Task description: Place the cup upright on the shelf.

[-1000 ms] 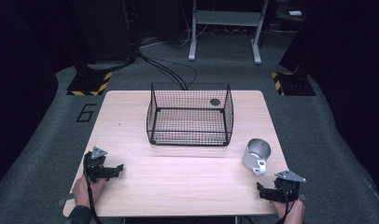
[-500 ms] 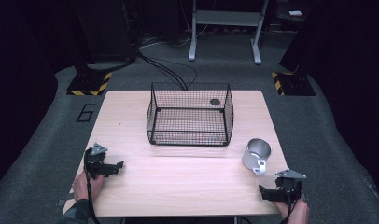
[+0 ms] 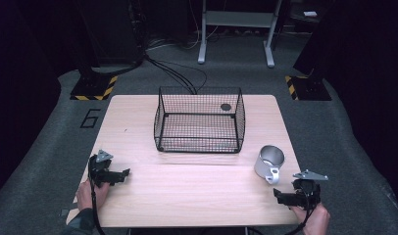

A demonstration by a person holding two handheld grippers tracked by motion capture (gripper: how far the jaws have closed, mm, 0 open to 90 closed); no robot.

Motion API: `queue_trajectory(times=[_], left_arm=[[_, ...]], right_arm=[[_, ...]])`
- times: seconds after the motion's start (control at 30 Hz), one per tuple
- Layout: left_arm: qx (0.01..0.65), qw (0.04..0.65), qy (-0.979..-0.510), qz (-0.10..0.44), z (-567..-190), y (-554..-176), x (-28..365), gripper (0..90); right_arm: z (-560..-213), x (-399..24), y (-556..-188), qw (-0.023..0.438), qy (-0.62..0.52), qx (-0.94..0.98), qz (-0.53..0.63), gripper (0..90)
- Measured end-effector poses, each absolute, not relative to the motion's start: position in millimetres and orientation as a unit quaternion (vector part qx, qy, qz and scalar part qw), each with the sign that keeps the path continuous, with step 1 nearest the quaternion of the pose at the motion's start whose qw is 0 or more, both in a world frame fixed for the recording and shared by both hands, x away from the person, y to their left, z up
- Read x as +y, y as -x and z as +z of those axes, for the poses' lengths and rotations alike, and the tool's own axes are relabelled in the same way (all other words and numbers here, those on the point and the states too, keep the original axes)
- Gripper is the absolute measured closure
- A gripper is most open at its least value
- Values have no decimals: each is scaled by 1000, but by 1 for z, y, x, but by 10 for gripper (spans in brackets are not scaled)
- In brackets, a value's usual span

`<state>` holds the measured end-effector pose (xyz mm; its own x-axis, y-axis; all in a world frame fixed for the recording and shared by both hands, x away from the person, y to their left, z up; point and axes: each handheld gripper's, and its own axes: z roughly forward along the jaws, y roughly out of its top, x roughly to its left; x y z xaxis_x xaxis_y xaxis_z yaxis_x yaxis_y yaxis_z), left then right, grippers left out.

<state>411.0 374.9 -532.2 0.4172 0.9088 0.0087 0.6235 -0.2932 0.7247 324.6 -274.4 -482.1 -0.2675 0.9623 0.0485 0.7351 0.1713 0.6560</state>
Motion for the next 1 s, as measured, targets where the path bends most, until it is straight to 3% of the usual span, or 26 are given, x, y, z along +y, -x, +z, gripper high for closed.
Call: queue_trajectory(times=[0.57,1.0], left_arm=[[495,330,-774,216,-532,-411,375,0],[495,330,-774,216,-532,-411,375,0]], right_arm=[[-424,-260,-349,217,-557,743,300,7],[-415,-250,-376,209,-564,743,294,6]])
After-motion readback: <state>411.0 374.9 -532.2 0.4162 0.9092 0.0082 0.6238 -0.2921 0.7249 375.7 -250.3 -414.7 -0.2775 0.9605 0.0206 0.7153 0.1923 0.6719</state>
